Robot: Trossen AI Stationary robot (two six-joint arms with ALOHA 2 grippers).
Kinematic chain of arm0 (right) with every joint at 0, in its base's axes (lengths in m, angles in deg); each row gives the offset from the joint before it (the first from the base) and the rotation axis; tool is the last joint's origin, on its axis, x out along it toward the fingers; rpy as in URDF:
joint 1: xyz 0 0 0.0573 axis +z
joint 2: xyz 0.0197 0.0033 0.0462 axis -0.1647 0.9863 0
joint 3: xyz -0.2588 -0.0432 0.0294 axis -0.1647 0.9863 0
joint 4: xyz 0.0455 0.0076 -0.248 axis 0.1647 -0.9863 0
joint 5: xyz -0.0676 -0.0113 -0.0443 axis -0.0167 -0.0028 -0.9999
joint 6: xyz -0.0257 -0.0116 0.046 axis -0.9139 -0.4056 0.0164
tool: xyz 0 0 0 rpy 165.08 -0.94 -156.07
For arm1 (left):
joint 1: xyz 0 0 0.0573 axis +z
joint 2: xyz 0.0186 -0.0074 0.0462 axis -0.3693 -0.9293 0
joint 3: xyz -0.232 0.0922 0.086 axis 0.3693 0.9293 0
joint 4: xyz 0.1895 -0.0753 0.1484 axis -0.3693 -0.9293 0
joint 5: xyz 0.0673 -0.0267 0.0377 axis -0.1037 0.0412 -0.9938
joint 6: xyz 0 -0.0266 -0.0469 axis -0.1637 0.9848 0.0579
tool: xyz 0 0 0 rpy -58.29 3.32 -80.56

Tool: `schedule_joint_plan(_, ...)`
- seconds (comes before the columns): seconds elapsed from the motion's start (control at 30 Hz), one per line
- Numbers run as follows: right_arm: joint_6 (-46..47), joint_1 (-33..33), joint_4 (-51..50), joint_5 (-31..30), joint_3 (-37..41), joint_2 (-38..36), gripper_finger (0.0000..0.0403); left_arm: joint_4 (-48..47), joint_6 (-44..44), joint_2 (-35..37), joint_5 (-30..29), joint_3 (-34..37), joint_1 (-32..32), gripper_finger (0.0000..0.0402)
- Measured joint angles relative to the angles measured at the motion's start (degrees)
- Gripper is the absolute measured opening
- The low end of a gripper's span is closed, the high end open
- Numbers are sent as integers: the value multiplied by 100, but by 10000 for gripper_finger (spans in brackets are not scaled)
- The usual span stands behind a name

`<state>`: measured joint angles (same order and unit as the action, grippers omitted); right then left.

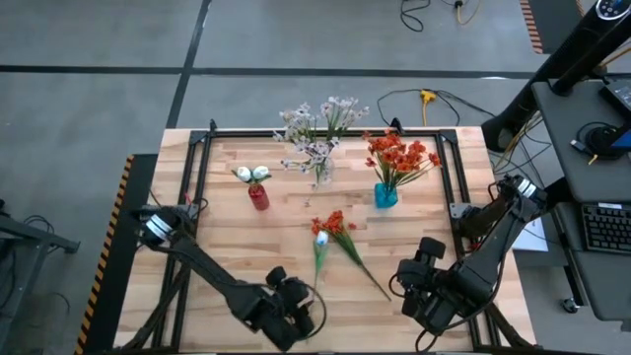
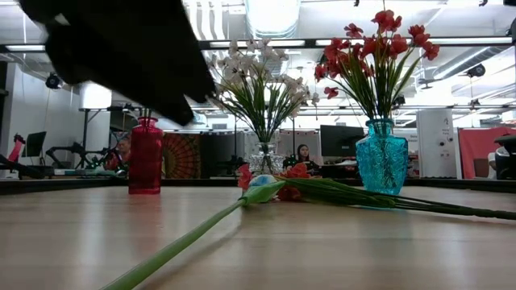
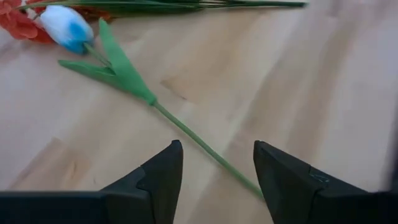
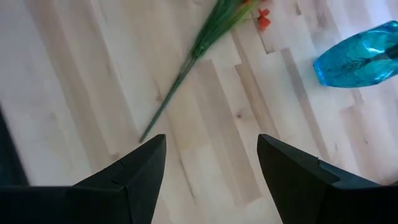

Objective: Sort flowers into vase by color
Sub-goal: Put the white flower into the red vase

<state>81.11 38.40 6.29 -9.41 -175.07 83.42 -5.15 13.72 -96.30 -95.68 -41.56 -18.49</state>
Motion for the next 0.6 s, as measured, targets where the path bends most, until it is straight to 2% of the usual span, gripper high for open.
schedule_joint_plan(0.27, -150, -17, 0, -218, 334, -218, 244, 229, -90, -496, 2, 4, 458, 208)
schedule_joint_plan(0.6, -42, -28, 278, -634, 857, -812, 244, 425, -55, -879, -2, 7, 660, 200)
